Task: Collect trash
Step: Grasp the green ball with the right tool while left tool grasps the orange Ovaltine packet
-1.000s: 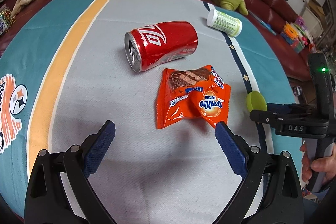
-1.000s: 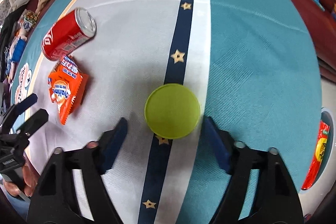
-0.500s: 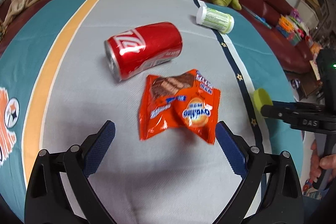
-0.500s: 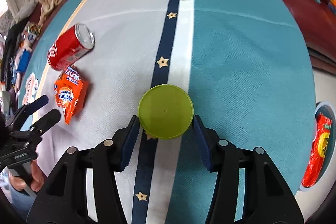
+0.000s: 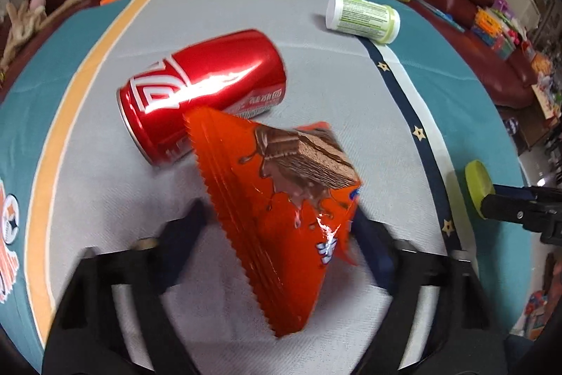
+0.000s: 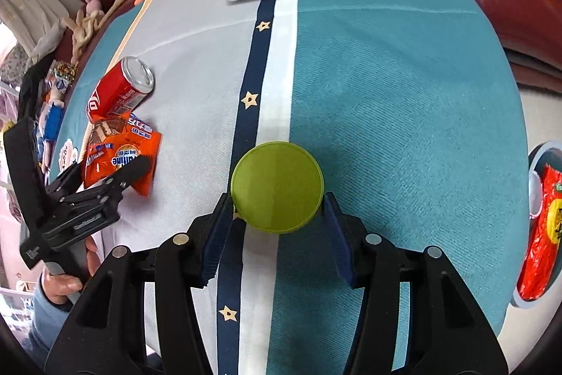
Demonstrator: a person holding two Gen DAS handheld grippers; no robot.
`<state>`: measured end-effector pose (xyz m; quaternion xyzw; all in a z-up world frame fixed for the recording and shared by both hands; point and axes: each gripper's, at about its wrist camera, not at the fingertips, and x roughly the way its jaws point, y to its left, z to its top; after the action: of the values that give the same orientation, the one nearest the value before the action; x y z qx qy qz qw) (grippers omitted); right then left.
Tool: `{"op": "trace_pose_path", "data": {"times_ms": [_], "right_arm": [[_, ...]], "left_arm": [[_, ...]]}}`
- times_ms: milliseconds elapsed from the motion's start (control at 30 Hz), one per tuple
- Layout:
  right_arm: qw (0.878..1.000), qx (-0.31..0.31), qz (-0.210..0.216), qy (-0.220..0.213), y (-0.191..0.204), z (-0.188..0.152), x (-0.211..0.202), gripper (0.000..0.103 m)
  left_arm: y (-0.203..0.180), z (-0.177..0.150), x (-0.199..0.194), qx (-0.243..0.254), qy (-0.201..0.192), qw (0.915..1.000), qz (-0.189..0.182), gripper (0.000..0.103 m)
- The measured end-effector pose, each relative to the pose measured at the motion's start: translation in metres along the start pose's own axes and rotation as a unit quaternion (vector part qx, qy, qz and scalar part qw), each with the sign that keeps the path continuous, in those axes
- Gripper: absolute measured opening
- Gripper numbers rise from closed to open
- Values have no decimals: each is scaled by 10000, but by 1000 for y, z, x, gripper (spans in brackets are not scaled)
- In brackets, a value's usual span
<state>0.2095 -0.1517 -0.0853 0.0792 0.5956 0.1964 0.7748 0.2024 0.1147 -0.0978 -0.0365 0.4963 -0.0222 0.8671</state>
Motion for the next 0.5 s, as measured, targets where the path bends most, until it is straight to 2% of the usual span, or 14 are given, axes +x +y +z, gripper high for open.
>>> {"op": "trace_pose_path", "data": {"times_ms": [33,100,167,500], "right_arm": [[10000,28,22,-7,-2,-1,-1,50],[9999,77,64,-18,-5,-1,-1,50],[9999,123,108,-52,-9,-4,-3,50],[9984,411,301,-254,-34,-15,-21,50]], "left_arm": [[-1,0,-2,-28,-17,10000,-82,40],[0,1,-4,-166,20,9994,-304,30],[-2,-1,-9,-205,-49,9995,-222,29],[-46,-5,-29,-28,-55,9981,-615,29]]}}
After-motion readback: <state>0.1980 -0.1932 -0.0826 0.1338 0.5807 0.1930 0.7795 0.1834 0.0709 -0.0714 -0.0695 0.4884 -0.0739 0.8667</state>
